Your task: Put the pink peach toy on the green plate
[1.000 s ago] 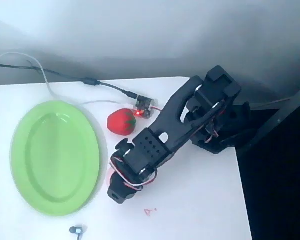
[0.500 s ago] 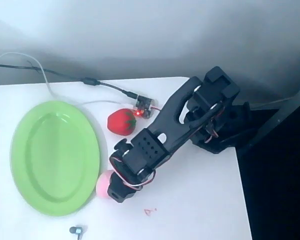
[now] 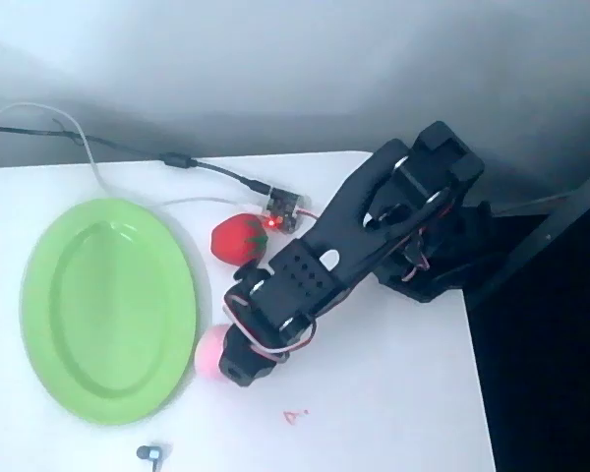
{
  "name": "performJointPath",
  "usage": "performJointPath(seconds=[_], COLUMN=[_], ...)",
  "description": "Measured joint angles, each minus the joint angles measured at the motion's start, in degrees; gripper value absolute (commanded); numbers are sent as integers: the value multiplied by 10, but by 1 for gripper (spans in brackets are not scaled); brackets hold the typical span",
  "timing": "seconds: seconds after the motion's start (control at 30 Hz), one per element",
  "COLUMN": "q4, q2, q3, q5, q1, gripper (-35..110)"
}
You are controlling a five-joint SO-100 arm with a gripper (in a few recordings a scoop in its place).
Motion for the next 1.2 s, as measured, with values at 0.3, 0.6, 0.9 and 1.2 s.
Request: performJointPath(seconds=[0.3, 0.6, 0.9, 1.2], q4=[2, -56, -60, -74], q2=[139, 40, -190, -287], q3=[34, -45, -250, -339], q5=[-27, -137, -211, -213], q1=[49, 156, 213, 214], gripper=[0, 0, 0, 0])
